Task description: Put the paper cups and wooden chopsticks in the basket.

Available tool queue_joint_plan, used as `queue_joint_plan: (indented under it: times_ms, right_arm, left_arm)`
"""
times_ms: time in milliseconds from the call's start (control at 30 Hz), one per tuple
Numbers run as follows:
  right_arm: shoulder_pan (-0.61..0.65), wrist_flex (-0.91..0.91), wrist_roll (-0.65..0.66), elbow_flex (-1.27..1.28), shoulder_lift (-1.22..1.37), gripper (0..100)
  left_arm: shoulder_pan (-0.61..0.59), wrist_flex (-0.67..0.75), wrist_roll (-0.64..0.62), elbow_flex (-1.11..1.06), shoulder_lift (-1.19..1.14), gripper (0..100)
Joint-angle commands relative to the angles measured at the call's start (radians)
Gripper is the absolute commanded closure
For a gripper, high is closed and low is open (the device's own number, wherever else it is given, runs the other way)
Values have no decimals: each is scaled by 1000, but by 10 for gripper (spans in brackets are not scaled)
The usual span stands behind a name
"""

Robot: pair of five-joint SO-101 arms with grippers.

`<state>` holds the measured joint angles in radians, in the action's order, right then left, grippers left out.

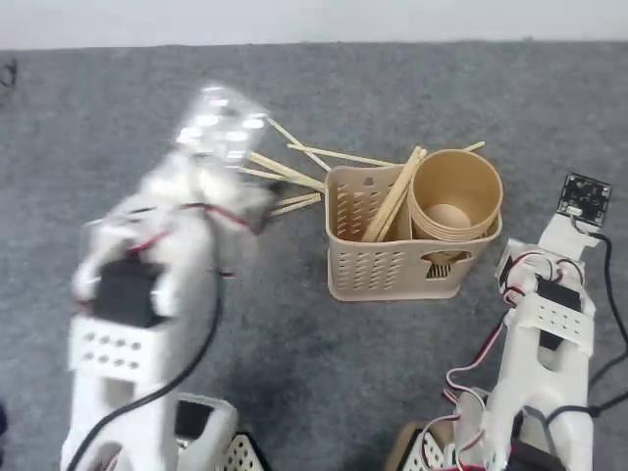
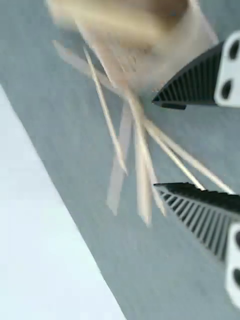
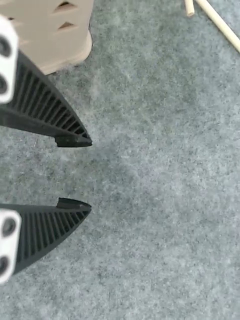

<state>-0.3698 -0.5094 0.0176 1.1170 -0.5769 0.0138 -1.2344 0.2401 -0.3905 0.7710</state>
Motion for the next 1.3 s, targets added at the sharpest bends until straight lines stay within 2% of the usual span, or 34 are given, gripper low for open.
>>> queue_joint_plan:
  times_ms: [0, 100, 333, 500, 633, 800, 900, 1067, 1267]
  right_arm:
    - [10, 21, 12, -5, -10, 822]
    - [12, 21, 12, -5, -10, 822]
    - [12, 27, 12, 6, -8, 822]
    - [7, 136, 12, 78, -18, 820]
    - [-44, 130, 12, 109, -21, 821]
    - [-65, 136, 11, 114, -21, 821]
    - [-65, 136, 11, 115, -21, 821]
    - [-64, 139, 11, 115, -15, 822]
    - [-64, 137, 11, 117, -13, 822]
  left_arm:
    - [-304, -20, 132, 41, 43, 772]
    - [-408, -23, 199, 4, 48, 772]
    - [-543, -28, 288, -134, 49, 772]
    - [-686, -23, 296, -328, 52, 772]
    - [-793, 20, 292, -464, 51, 771]
    - [-796, 104, 282, -615, 51, 771]
    - [-778, 216, 178, -717, 51, 771]
    - [-661, 374, -11, -911, 52, 771]
    - [-626, 514, -31, -980, 52, 772]
